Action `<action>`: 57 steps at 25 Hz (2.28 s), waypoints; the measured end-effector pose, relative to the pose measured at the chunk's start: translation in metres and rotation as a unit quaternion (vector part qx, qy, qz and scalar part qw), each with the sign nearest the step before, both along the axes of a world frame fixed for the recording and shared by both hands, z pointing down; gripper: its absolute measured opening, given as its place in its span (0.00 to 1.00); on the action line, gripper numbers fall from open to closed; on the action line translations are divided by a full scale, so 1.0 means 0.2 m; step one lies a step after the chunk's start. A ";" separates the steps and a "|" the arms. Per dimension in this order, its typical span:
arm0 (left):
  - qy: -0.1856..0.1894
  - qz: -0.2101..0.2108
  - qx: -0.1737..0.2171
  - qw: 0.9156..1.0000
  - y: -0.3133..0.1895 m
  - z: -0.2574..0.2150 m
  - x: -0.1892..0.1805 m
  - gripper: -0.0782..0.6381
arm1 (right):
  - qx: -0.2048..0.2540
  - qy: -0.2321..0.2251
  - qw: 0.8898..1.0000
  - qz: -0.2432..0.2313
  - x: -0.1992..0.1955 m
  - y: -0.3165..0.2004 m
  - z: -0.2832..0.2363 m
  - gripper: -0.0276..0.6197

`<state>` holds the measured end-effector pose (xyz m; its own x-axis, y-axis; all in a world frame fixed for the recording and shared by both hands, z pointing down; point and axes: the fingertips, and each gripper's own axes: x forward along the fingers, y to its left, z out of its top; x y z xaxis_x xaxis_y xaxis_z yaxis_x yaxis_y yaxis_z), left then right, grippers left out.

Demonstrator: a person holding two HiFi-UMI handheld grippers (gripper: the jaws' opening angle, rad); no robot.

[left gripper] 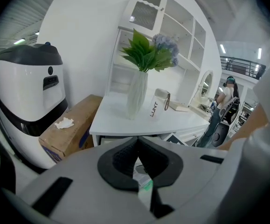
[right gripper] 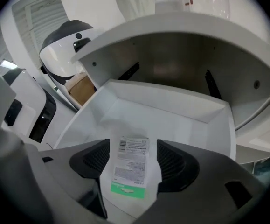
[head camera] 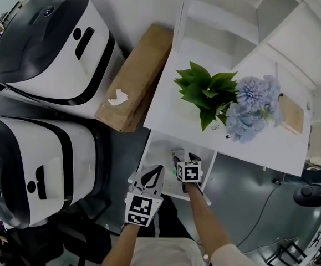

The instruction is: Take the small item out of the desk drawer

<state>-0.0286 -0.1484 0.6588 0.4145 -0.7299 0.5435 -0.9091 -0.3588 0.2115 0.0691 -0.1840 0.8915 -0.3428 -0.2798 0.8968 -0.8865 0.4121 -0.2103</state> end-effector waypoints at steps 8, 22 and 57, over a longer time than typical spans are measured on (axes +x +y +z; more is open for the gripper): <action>-0.014 -0.011 -0.007 1.000 0.00 0.06 -0.09 0.13 | -0.045 0.035 0.998 0.023 -0.01 0.05 0.21 0.63; -0.024 -0.034 -0.014 0.999 0.04 0.09 -0.27 0.13 | -0.082 0.111 0.989 0.048 0.01 0.09 0.32 0.61; -0.003 0.015 0.006 1.000 0.12 -0.05 -0.07 0.13 | 0.036 0.003 0.999 0.008 -0.04 0.00 -0.32 0.60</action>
